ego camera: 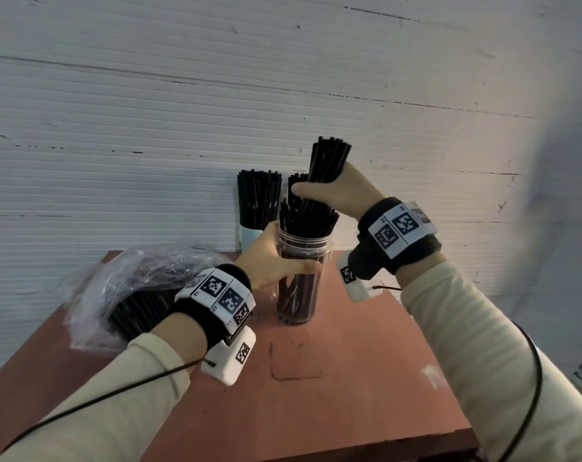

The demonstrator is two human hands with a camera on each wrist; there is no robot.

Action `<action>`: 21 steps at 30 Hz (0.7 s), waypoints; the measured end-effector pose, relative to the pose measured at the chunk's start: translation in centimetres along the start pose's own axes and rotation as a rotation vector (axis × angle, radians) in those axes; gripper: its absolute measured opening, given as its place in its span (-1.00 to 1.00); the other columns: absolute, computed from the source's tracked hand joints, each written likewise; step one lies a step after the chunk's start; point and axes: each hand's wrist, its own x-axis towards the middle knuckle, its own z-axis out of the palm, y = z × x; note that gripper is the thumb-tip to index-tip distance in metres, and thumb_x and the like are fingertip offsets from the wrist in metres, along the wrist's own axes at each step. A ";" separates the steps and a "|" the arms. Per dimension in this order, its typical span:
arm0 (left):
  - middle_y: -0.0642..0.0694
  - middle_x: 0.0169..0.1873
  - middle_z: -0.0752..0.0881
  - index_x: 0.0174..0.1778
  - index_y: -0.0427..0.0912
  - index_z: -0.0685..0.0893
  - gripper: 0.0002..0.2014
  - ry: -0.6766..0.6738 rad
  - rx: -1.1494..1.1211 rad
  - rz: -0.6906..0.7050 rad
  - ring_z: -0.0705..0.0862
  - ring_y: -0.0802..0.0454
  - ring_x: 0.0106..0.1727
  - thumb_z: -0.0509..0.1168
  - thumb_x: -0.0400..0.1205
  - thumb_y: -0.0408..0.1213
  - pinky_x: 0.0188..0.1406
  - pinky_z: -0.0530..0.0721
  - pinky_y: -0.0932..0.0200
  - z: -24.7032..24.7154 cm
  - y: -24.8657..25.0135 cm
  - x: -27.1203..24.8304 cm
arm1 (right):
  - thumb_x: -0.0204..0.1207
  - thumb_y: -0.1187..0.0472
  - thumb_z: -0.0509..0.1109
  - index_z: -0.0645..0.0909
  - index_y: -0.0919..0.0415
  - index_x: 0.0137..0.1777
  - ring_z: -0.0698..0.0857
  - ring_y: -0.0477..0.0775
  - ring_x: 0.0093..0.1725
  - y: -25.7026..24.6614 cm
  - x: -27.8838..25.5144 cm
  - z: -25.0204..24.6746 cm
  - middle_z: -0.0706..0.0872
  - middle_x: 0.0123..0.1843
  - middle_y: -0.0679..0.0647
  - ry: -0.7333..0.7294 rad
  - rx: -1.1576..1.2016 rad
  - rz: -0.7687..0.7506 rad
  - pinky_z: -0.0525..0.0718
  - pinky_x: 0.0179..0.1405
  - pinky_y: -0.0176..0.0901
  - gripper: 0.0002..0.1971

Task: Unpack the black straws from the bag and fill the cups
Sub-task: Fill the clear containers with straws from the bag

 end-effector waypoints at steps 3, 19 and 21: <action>0.13 0.19 0.61 0.54 -0.09 0.29 -0.11 0.006 0.003 0.006 0.57 0.30 0.09 0.63 0.36 -0.11 -0.09 0.42 0.54 0.0 0.0 0.0 | 0.34 -0.39 0.42 0.69 0.06 -0.08 0.64 0.06 0.14 1.2 -0.8 1.3 0.77 -0.06 0.02 -0.100 -0.196 0.013 0.44 0.36 0.04 -0.50; 0.17 0.08 0.58 0.44 -0.14 0.32 -0.28 -0.045 -0.008 0.021 0.60 0.32 0.15 0.57 0.44 -0.34 -0.18 0.51 0.69 0.1 1.9 -0.6 | 0.76 -0.03 0.04 0.67 0.15 0.28 0.65 -0.01 0.25 0.6 -3.8 3.1 0.74 0.22 0.01 0.014 -0.273 -0.326 0.53 0.35 -0.09 -0.58; 0.09 0.35 0.52 0.62 -0.15 0.14 -0.06 -0.107 0.044 -0.016 0.51 0.18 0.40 0.59 0.43 -0.25 0.12 0.43 0.60 -0.4 2.1 -1.0 | 0.74 -0.01 0.10 0.62 0.13 0.36 0.60 -0.03 0.33 0.1 -4.0 2.9 0.69 0.31 -0.02 0.074 -0.265 -0.362 0.46 0.44 -0.05 -0.61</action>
